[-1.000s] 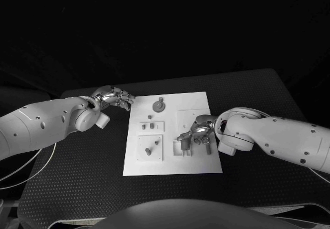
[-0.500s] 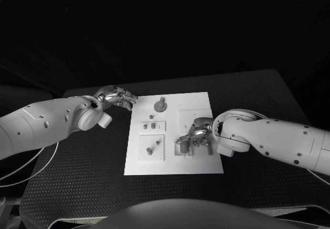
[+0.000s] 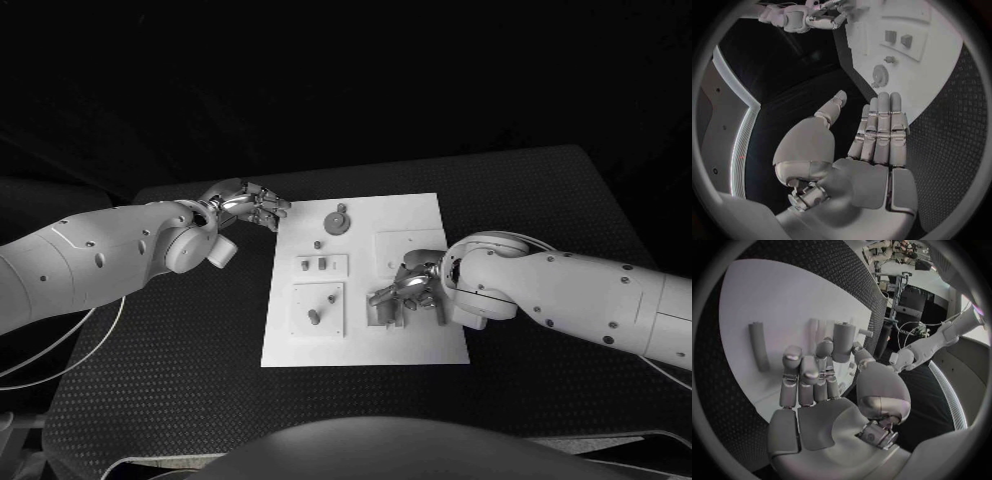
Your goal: Assemble the parts on the task board
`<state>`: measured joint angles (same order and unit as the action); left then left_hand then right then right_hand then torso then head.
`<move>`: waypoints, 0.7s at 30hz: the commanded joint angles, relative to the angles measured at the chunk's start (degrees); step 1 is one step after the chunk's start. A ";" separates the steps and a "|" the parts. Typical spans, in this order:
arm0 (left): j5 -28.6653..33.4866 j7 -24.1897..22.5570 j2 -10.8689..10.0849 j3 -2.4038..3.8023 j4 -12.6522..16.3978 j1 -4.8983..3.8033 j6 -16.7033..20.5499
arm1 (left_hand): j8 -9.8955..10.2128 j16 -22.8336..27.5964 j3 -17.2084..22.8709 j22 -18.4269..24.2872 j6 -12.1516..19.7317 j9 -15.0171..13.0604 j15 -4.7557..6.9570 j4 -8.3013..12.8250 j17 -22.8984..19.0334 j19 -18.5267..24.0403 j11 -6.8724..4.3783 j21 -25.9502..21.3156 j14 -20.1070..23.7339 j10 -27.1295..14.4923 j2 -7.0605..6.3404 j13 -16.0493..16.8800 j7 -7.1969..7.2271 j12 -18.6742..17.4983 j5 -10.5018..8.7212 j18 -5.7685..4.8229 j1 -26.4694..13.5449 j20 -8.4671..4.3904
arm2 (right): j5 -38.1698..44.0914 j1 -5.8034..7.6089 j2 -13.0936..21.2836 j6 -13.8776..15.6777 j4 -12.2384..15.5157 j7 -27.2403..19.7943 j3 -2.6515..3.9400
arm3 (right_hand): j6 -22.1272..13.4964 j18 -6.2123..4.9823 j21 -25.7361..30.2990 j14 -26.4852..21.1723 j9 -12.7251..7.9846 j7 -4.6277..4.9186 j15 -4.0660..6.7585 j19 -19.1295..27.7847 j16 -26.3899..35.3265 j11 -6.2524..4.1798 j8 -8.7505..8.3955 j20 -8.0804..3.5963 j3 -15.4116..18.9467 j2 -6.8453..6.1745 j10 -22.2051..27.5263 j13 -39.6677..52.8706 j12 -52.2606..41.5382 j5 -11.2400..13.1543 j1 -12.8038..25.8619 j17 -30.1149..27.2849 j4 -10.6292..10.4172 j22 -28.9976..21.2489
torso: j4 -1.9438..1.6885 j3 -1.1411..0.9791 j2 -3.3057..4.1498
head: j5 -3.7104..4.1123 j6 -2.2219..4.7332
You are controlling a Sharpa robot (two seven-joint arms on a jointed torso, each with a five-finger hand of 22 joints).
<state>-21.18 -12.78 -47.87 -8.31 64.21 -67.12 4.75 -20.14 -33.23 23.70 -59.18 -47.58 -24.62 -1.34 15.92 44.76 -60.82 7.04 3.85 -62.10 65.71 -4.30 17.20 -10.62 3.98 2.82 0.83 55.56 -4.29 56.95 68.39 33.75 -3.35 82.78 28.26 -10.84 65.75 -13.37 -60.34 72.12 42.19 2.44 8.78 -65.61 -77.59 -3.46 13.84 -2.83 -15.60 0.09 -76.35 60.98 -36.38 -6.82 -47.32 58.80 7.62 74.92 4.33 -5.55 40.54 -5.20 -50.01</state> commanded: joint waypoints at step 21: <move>-0.21 -0.13 0.08 0.02 0.01 -0.04 -1.01 | -0.25 0.39 0.41 0.11 0.61 0.09 -0.03 -0.12 0.12 0.36 0.14 0.34 0.48 -0.46 -0.10 -0.10 0.02 0.12 0.15 -0.22 -0.70 0.00 | 0.38 -0.34 -1.04 -2.16 -0.45 -0.42 -0.48 | -0.51 -1.63 0.34 -0.83 0.21 0.49 0.28 -0.08 1.20 0.16 -0.03 -0.12 -11.00 -1.58 0.97 -0.28 -0.34 -0.26 4.87 -0.64 8.05 0.73 | 0.04 -0.01 -0.01 | -0.14 0.01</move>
<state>-21.25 -12.64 -47.85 -8.31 64.16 -67.12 4.56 -20.14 -33.23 23.86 -59.13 -47.39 -24.58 -1.34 15.76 44.81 -60.82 7.26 3.85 -62.10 65.48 -4.30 17.15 -10.42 3.98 2.82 0.83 55.56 -4.29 56.79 68.15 32.75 -4.52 82.36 28.09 -11.27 65.34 -13.37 -60.34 71.58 42.33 2.72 8.87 -65.51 -76.72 -3.27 13.97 -2.73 -23.82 -1.65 -75.74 60.77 -36.38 -6.88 -42.82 58.15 12.98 74.92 4.35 -5.55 40.54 -5.34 -50.01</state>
